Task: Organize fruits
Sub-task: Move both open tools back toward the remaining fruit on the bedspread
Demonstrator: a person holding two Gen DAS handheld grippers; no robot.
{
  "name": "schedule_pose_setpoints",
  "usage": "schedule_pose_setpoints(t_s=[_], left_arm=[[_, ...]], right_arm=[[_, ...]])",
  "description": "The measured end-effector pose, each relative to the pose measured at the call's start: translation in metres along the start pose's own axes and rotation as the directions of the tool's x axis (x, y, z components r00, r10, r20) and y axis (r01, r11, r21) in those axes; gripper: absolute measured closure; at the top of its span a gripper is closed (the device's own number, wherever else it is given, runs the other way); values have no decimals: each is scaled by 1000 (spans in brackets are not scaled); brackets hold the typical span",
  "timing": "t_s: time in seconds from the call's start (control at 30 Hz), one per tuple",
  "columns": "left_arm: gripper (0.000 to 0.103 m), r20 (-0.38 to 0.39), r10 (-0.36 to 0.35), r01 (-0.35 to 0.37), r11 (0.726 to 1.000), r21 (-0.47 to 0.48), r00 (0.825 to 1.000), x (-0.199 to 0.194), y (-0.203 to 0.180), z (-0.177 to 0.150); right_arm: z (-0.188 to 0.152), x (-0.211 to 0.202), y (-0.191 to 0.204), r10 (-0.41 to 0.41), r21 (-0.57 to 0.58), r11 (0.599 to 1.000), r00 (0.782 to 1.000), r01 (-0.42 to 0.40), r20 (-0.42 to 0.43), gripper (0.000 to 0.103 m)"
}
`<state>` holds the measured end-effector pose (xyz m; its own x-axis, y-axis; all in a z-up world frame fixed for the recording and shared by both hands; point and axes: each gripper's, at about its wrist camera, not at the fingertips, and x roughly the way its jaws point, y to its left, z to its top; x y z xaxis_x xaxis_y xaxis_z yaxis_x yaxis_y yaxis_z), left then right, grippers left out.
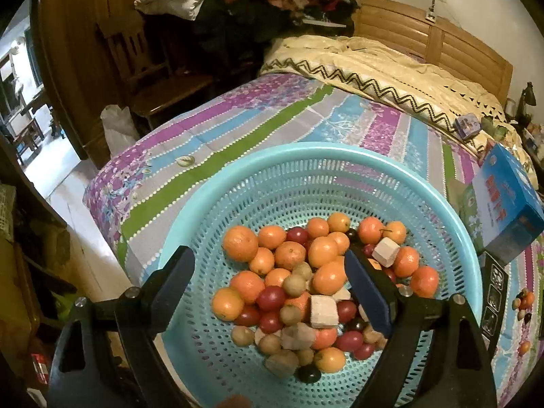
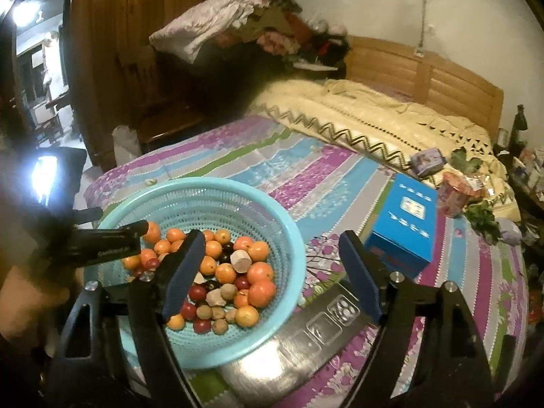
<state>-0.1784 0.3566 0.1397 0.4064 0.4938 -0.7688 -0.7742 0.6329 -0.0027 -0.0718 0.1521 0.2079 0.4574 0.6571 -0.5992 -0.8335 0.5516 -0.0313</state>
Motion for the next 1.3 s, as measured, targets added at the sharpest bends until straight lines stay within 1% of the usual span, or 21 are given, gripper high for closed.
schedule_pose_setpoints(t_s=[0.1,0.17,0.23,0.3,0.4,0.63,0.7,0.8,0.9,1.0,1.07,1.13,1.2,1.3], left_arm=[[12,16,0,0,1000,-1,1000,-5,-2,-3],[10,22,-1,1,1000,4,1000,-9,-4,-4],[9,28,0,0,1000,7,1000,-12,-6,-5],[7,35,-2,1,1000,11,999,-15,-9,-5],[6,41,-4,3,1000,17,999,-19,-13,-6],[4,57,0,-2,1000,31,998,-29,-23,-9],[3,68,0,-2,999,37,998,-31,-26,-9],[0,96,-7,5,1000,21,995,-38,-30,-10],[0,125,-15,12,999,30,992,-45,-38,-10],[0,168,-52,45,998,45,984,-55,-51,-12],[0,178,-66,54,996,74,982,-59,-63,-14],[0,185,-75,55,992,115,980,-64,-79,-18],[0,189,-126,97,983,153,974,-70,-96,-23],[0,194,-172,132,970,204,966,-81,-122,-31]], right_arm=[[-8,-10,-2,-16,10,1000,1000,16,22,19],[-13,-16,-4,-22,17,1000,999,21,34,17],[-19,-21,-6,-34,23,999,998,33,44,12],[-23,-25,-7,-43,27,999,998,42,52,10],[-28,-29,-10,-54,39,998,997,52,52,9],[-39,-37,-14,-46,58,997,998,43,50,8],[-42,-41,-16,-42,66,997,997,38,62,6],[-47,-49,-22,-47,85,996,995,40,84,5],[-54,-59,-29,-72,98,993,991,60,115,0],[-61,-69,-35,-99,100,991,984,85,148,0],[-67,-76,-40,-125,101,989,979,109,162,0],[-72,-81,-48,-136,114,986,979,119,153,0],[-78,-87,-56,-147,132,983,978,128,145,0],[-90,-98,-72,-186,168,972,973,162,134,0]])
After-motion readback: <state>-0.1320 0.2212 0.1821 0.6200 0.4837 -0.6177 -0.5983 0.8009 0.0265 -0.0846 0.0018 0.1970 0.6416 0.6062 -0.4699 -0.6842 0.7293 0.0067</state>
